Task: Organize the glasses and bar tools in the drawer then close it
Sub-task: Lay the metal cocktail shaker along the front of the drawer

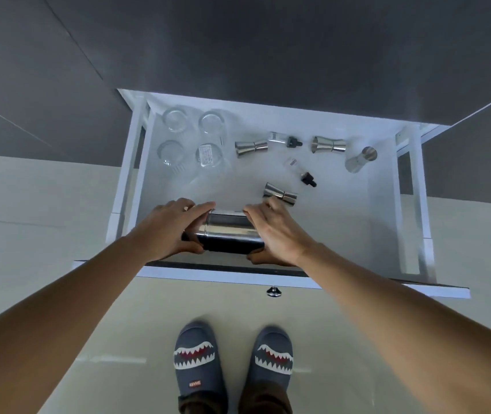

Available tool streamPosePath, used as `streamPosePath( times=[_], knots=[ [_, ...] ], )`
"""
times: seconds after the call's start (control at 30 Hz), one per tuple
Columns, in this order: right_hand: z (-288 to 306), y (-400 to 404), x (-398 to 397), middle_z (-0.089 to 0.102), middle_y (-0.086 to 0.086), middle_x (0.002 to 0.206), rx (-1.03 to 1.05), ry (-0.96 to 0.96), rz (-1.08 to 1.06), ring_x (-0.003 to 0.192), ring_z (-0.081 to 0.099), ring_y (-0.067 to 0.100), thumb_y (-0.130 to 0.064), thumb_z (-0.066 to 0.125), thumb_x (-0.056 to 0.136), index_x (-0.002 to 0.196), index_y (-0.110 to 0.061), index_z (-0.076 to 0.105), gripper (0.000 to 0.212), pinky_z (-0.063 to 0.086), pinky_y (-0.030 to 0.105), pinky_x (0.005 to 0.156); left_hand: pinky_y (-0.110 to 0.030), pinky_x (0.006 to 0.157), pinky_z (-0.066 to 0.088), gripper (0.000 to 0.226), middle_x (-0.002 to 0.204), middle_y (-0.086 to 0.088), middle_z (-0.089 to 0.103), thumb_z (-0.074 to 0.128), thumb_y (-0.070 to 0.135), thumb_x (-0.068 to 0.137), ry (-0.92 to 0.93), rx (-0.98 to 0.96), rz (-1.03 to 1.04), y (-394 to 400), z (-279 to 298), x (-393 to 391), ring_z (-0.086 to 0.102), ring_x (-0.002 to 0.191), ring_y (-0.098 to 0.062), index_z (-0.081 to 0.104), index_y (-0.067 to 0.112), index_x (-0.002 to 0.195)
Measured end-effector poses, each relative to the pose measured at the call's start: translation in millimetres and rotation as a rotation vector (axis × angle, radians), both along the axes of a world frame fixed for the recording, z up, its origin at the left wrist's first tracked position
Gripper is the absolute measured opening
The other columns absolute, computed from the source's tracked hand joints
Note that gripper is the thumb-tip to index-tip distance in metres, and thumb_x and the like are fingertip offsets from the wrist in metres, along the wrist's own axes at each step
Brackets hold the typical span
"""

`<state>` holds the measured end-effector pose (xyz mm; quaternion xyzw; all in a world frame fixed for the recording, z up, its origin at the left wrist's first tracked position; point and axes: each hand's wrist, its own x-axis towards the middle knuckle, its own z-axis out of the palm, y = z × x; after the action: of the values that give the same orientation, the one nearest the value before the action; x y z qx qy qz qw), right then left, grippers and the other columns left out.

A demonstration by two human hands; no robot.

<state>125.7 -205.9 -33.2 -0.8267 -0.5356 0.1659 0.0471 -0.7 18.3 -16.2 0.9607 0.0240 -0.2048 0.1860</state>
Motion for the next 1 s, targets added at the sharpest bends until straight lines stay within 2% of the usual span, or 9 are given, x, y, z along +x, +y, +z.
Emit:
streamPosePath(
  times=[0.13,0.3,0.43,0.57,0.63,0.7,0.8,0.87,1.0],
  knots=[
    [-12,11,-4,0.065,0.011,0.097,0.013,0.019,0.002,0.085,0.049,0.030,-0.020,0.082,0.065,0.119,-0.008,0.040,0.068,0.052,0.041,0.075,-0.042,0.111,0.034,0.085,0.155,-0.006,0.031,0.059,0.056,0.083,0.010,0.029,-0.027,1,-1,-8,0.038,0.137,-0.028,0.018,0.029,0.152],
    [-6,15,-7,0.057,0.012,0.122,-0.108,0.100,0.059,0.105,0.050,0.033,-0.072,0.055,0.072,0.136,-0.009,0.034,0.092,0.047,0.044,0.091,-0.042,0.118,0.022,0.081,0.162,0.000,0.013,0.049,0.054,0.091,0.067,0.057,-0.084,2,-1,-6,0.015,0.149,-0.023,0.007,0.026,0.154],
    [3,23,-14,0.035,0.014,0.148,-0.122,0.166,0.045,0.137,0.030,0.033,-0.059,0.031,0.090,0.149,-0.011,0.014,0.077,0.033,0.048,0.110,-0.043,0.119,0.016,0.078,0.162,0.000,0.011,0.048,0.050,0.093,0.114,0.074,-0.064,7,6,-9,0.009,0.150,-0.022,0.006,0.025,0.154],
    [6,40,-25,0.009,0.010,0.159,-0.147,0.277,0.045,0.147,0.002,0.028,-0.045,0.031,0.099,0.150,-0.014,0.001,0.067,0.011,0.045,0.119,-0.043,0.120,0.015,0.079,0.163,0.001,0.008,0.051,0.045,0.093,0.199,0.062,-0.042,20,14,-12,0.002,0.150,-0.021,0.006,0.023,0.154],
    [8,49,-28,0.007,0.010,0.160,-0.142,0.280,0.063,0.148,0.000,0.027,-0.042,0.031,0.100,0.150,-0.012,0.001,0.065,0.010,0.044,0.120,-0.043,0.119,0.019,0.076,0.162,0.000,0.009,0.052,0.041,0.094,0.225,0.050,-0.049,23,19,-13,0.007,0.150,-0.022,0.008,0.022,0.154],
    [10,53,-29,0.007,0.010,0.160,-0.148,0.285,0.085,0.148,0.000,0.025,-0.041,0.030,0.100,0.150,-0.011,0.002,0.065,0.010,0.042,0.120,-0.041,0.116,0.029,0.073,0.161,0.001,0.016,0.053,0.039,0.094,0.235,0.039,-0.043,26,21,-13,0.024,0.146,-0.025,0.013,0.023,0.153],
    [11,54,-29,0.008,0.010,0.160,-0.177,0.328,0.105,0.148,-0.001,0.023,-0.040,0.029,0.101,0.150,-0.011,0.003,0.063,0.010,0.042,0.121,-0.042,0.100,0.046,0.067,0.147,0.003,0.042,0.062,0.036,0.090,0.272,-0.010,-0.001,27,21,-12,0.051,0.124,-0.026,0.030,0.020,0.147],
    [11,54,-29,0.010,0.010,0.160,-0.196,0.350,0.110,0.148,0.000,0.023,-0.039,0.029,0.101,0.150,-0.009,0.004,0.062,0.010,0.042,0.121,-0.043,0.094,0.049,0.061,0.133,0.001,0.053,0.065,0.037,0.087,0.310,-0.019,0.002,28,21,-12,0.056,0.114,-0.025,0.039,0.018,0.139],
    [12,53,-32,0.011,0.010,0.160,-0.205,0.404,0.077,0.148,0.001,0.022,-0.039,0.029,0.101,0.149,-0.008,0.005,0.062,0.011,0.041,0.121,-0.041,0.095,0.048,0.061,0.131,0.003,0.055,0.066,0.034,0.087,0.343,-0.035,0.013,26,24,-10,0.055,0.111,-0.023,0.039,0.020,0.140]
  ],
)
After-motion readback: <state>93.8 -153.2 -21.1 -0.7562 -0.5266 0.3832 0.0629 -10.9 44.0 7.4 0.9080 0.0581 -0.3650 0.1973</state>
